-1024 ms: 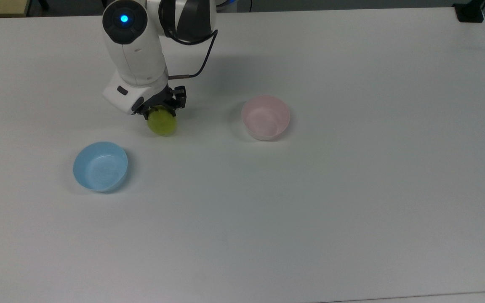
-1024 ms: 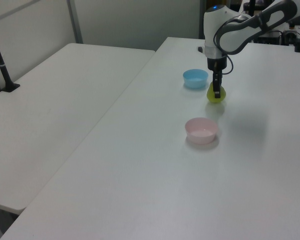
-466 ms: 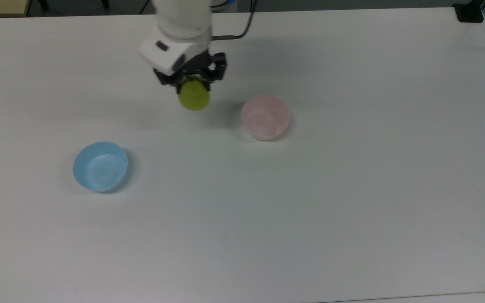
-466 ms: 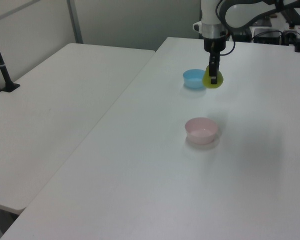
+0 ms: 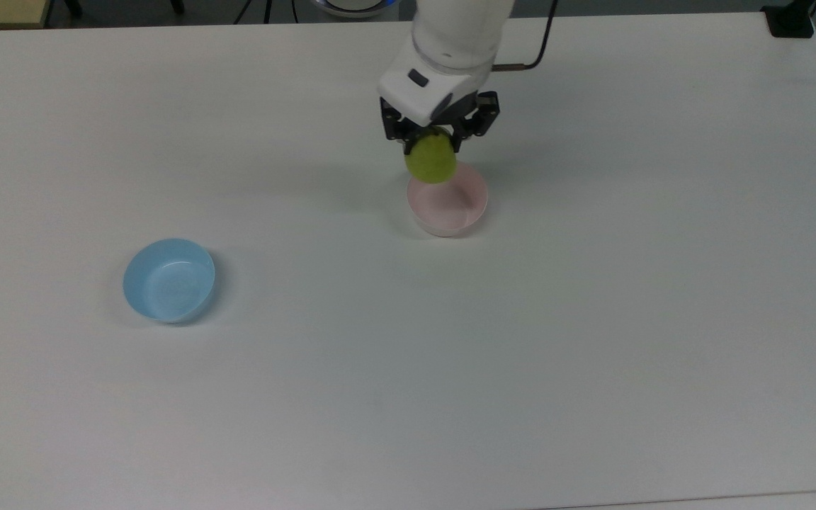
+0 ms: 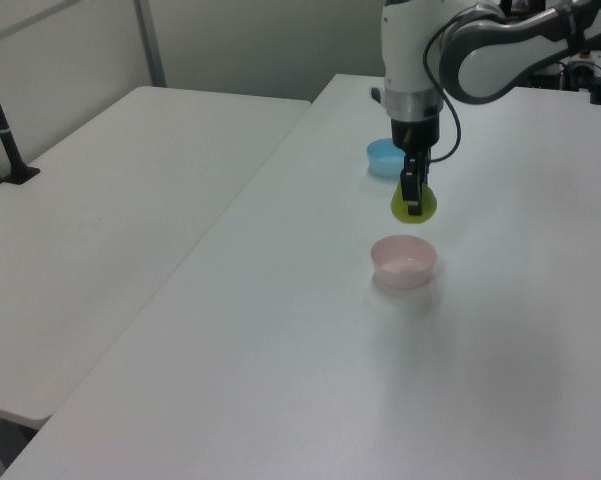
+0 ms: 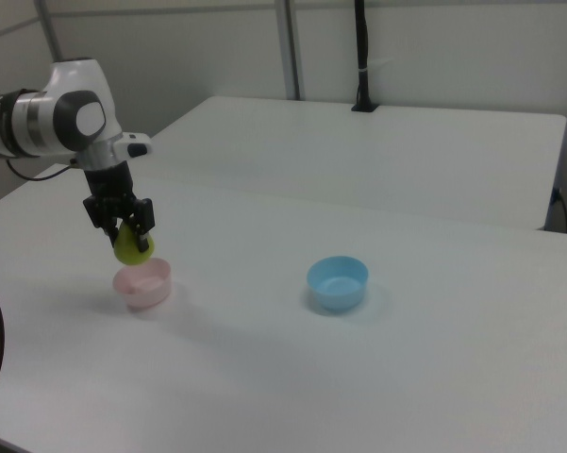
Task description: Place the pear in the bowl
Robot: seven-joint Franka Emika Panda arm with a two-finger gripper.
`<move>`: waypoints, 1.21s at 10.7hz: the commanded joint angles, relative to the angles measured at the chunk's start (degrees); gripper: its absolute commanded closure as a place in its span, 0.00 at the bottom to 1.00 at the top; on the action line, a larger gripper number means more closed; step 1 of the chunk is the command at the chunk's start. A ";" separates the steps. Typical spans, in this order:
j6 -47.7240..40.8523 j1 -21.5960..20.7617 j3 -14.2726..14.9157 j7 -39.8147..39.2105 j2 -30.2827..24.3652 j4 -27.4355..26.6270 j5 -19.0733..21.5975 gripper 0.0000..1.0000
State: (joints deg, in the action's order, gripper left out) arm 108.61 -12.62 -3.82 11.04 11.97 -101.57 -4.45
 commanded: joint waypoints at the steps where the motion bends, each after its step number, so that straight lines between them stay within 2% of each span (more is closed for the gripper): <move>1: 5.36 -2.58 0.75 3.54 3.74 -0.30 0.32 0.69; 4: 8.53 -2.67 0.75 3.54 7.09 -0.73 0.23 0.68; 6: 10.39 -2.59 0.83 3.55 8.24 -1.26 0.14 0.61; 7: 10.39 -2.59 0.83 3.55 8.77 -1.26 0.05 0.51; 8: 10.31 -2.59 0.83 3.55 8.77 -1.18 0.05 0.36; 9: 10.04 -2.50 0.83 3.46 8.51 -1.00 0.05 0.13; 10: 9.61 -2.50 0.83 3.37 7.90 -0.91 0.05 0.00; 13: 5.58 -1.71 1.36 0.92 3.26 -0.39 0.05 0.00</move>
State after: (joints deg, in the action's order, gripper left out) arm 117.63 -14.29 -3.57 13.72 19.87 -101.32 -4.46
